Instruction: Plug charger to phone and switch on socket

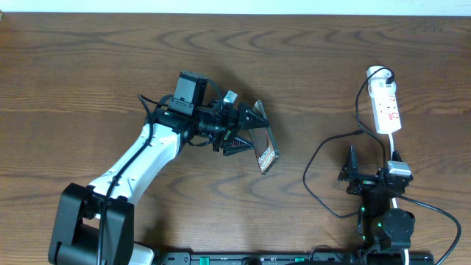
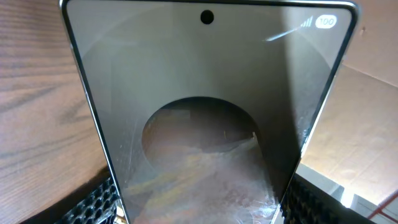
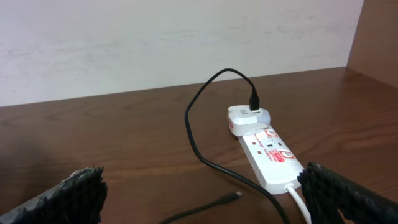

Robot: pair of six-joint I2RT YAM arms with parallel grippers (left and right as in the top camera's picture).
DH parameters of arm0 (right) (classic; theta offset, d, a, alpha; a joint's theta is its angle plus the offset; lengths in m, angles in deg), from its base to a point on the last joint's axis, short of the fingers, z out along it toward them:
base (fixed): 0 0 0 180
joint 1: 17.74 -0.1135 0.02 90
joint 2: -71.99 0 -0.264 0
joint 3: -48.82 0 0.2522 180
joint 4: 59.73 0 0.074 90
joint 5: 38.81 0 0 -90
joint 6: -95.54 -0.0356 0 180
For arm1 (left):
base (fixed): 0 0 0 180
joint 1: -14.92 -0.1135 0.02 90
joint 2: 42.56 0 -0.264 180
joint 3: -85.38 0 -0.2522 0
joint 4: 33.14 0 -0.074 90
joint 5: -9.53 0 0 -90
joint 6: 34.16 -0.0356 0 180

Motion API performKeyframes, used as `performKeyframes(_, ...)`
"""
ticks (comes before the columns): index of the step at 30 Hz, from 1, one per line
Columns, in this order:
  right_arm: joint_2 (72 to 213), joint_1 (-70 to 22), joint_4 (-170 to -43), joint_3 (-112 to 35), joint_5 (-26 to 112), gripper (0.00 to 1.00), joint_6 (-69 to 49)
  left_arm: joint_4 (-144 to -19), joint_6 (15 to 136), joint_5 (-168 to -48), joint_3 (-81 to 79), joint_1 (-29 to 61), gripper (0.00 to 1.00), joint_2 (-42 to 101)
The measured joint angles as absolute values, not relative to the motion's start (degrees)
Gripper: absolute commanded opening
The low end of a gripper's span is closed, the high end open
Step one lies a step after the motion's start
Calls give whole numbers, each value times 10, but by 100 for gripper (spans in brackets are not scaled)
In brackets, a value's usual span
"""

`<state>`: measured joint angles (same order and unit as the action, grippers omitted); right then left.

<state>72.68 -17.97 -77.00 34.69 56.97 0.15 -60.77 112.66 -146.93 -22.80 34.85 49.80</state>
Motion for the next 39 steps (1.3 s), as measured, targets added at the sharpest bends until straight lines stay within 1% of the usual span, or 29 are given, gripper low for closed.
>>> performKeyframes(9, 727, -180, -770, 347, 570, 99, 2, -560, 1126, -1456, -228, 348, 56, 498)
performKeyframes(17, 727, -180, -773, 347, 540, 99, -18, -558, 1126, -1454, -228, 348, 56, 498)
performKeyframes(21, 727, -180, -772, 347, 486, 99, -103, -558, 1126, -1446, -228, 348, 56, 498)
performKeyframes(29, 727, -180, -765, 347, 389, 99, -370, -554, 1126, -1431, -228, 348, 56, 498)
performKeyframes(35, 727, -180, -764, 347, 383, 99, -437, -554, 1126, -1431, -228, 348, 56, 498)
performKeyframes(37, 727, -180, -764, 347, 382, 99, -441, -554, 1126, -1430, -228, 348, 56, 498)
performKeyframes(39, 727, -180, -763, 347, 375, 99, -418, -554, 1126, -1431, -228, 348, 56, 498)
